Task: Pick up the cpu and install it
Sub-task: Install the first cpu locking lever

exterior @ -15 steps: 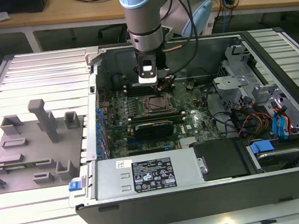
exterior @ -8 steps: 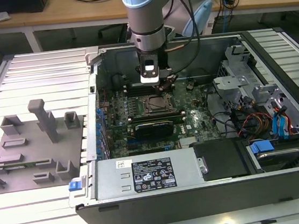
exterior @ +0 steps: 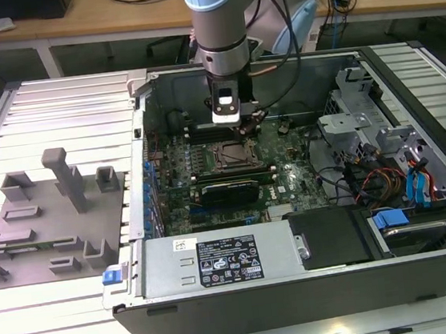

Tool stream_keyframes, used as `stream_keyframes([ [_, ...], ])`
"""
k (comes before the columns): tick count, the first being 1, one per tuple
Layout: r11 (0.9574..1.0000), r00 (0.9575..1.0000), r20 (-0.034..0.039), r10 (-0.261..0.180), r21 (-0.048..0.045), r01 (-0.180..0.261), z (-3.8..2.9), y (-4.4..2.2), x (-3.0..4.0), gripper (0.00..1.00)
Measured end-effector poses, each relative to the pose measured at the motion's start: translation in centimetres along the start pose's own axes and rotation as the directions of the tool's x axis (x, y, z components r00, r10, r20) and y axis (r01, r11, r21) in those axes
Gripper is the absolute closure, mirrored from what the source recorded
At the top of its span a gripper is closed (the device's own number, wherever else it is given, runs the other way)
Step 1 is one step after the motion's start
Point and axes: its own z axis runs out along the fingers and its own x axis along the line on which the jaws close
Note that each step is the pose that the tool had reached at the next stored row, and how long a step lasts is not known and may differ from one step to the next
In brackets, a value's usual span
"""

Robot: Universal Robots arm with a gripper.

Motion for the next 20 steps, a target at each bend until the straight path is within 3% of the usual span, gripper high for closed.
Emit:
stream_keyframes([
  [5, 1.0000, 1.0000, 0.0000, 0.000, 0.0010, 0.000, -0.93, 0.11, -0.09, 0.89],
  [9, 1.0000, 1.0000, 0.0004, 0.000, 0.0009, 0.000, -1.10, 0.12, -0.05, 0.89],
  [20, 1.0000, 1.0000, 0.0080, -0.001, 0.0033, 0.001, -1.34, -0.62, 1.42, 0.89],
])
